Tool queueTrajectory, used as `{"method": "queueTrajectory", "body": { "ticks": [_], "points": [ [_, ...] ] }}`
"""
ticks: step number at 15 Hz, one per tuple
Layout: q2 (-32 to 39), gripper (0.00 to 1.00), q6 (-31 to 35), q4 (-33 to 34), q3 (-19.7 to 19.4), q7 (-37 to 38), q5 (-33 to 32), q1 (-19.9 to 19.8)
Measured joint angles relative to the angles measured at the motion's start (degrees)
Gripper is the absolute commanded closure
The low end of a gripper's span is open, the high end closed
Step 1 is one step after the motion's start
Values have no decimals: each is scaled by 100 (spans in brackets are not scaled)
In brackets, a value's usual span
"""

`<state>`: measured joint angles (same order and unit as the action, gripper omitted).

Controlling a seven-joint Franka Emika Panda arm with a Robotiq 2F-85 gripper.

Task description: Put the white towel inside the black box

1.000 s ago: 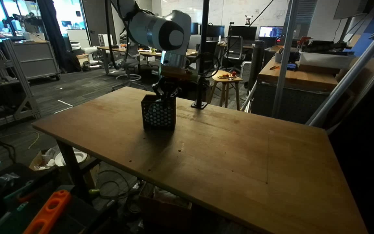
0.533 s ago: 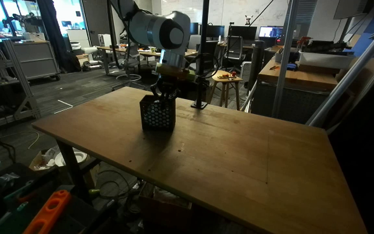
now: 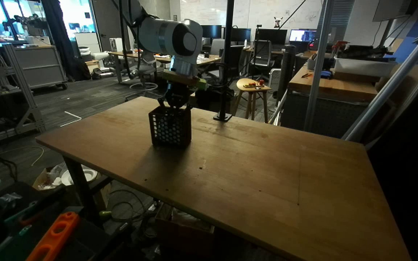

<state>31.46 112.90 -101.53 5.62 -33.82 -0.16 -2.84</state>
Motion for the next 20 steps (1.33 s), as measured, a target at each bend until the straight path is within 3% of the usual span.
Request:
{"method": "queueTrajectory", "body": {
  "ticks": [7,20],
  "points": [
    [-77,99,-539,214,-31,429,-420,49],
    [-587,99,-663,425,-68,1496,-213,133]
  ]
}}
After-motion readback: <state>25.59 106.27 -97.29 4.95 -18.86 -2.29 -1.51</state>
